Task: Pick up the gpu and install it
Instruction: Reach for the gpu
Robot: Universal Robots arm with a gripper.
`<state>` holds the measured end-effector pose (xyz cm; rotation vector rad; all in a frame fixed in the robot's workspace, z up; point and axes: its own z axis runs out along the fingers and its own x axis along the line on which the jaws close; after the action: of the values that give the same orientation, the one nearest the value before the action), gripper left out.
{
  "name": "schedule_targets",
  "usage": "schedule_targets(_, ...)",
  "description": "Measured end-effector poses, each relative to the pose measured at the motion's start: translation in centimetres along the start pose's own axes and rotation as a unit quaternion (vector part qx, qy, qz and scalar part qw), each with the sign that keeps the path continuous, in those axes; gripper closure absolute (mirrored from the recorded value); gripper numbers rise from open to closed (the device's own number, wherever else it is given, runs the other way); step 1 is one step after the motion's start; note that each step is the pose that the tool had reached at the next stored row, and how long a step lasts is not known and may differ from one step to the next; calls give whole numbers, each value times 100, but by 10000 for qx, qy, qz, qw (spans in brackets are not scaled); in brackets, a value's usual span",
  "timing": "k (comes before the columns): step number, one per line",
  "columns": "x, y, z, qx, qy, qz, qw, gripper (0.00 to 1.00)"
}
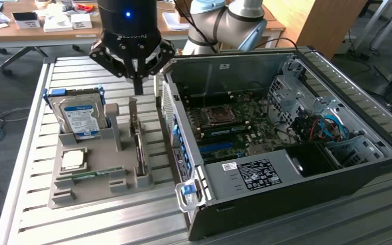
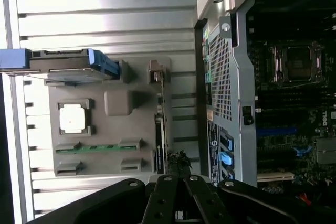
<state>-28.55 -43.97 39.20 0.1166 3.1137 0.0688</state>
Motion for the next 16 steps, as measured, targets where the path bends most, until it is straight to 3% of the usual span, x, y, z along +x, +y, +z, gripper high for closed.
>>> schedule_targets(10, 21, -225, -5, 0, 0, 0, 10000, 89)
schedule_targets(16, 65, -245, 2, 0, 0, 0, 10000, 89)
